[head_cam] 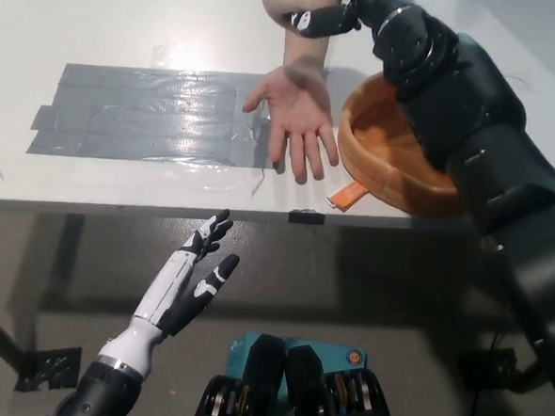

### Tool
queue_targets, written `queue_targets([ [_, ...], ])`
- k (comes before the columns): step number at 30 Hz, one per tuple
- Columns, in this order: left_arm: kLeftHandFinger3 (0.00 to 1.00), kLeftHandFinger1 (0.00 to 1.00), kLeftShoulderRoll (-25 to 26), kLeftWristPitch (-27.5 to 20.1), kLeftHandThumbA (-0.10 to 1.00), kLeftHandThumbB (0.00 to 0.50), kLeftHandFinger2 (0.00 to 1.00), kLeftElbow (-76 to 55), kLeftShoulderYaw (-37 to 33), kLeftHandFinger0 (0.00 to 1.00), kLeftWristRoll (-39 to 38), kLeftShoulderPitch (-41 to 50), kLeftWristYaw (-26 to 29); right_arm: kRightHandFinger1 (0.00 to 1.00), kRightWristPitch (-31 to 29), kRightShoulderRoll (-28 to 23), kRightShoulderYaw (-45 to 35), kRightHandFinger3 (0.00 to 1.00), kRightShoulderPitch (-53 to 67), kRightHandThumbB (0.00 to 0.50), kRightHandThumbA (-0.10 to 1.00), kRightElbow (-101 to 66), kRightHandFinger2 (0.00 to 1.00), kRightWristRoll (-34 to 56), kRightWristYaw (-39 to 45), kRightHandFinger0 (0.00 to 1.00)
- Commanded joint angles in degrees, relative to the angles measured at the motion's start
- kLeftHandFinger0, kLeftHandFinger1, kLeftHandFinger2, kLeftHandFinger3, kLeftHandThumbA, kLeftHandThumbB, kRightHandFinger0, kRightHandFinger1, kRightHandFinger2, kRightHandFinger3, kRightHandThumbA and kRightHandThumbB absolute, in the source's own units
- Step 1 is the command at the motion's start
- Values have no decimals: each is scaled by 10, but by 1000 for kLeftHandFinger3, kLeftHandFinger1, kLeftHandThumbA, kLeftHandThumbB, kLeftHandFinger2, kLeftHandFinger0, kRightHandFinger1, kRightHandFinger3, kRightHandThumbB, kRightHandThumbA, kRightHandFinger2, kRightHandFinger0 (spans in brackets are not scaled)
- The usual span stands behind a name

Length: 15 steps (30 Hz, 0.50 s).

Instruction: An emotional support dumpling is kept in a soft plate infront in the middle of the desk infront of the robot. The robot extends its right arm to pick up the dumpling and hands it to a person

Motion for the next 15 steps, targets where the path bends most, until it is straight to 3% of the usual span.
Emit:
queue_targets([
  [1,1000,1000,7,-17,882,82,1000,-14,-1,1000,5,-14,-4,427,-36,6,4,684,-24,149,-100,8,800,-7,-35,0],
  [2,1000,1000,7,-17,880,83,1000,-14,-1,1000,5,-14,-4,428,-36,6,4,683,-24,148,-100,9,800,-7,-36,0],
  [5,1000,1000,6,-15,861,77,1000,-14,-1,1000,6,-16,-4,149,-42,12,9,673,-16,180,-100,21,574,-10,-42,0],
  [6,1000,1000,5,-15,858,77,1000,-14,-1,1000,6,-16,-4,85,-43,12,10,683,-16,177,-100,22,548,-9,-42,0],
  [7,1000,1000,6,-13,858,78,1000,-15,-1,1000,8,-16,-4,137,-41,15,17,708,-10,176,-100,24,615,-16,-48,0],
  [9,1000,1000,5,-9,856,80,1000,-15,0,1000,8,-18,-4,333,-50,17,20,727,-1,185,-100,25,781,-17,-53,41],
  [10,1000,1000,5,-8,853,81,1000,-15,0,1000,7,-18,-5,401,-52,17,20,726,1,186,-100,26,790,-16,-54,50],
  [13,1000,1000,5,-12,840,64,1000,-14,-1,1000,7,-18,-5,383,-52,17,23,754,6,182,-100,26,796,-18,-49,9],
  [14,1000,1000,6,-16,826,62,1000,-11,-1,1000,7,-19,-5,437,-51,17,25,788,14,171,-100,26,855,-19,-42,0],
  [15,1000,1000,5,-15,816,65,1000,-12,-1,1000,6,-18,-5,447,-38,18,28,829,18,163,-100,26,853,-22,-36,0],
])
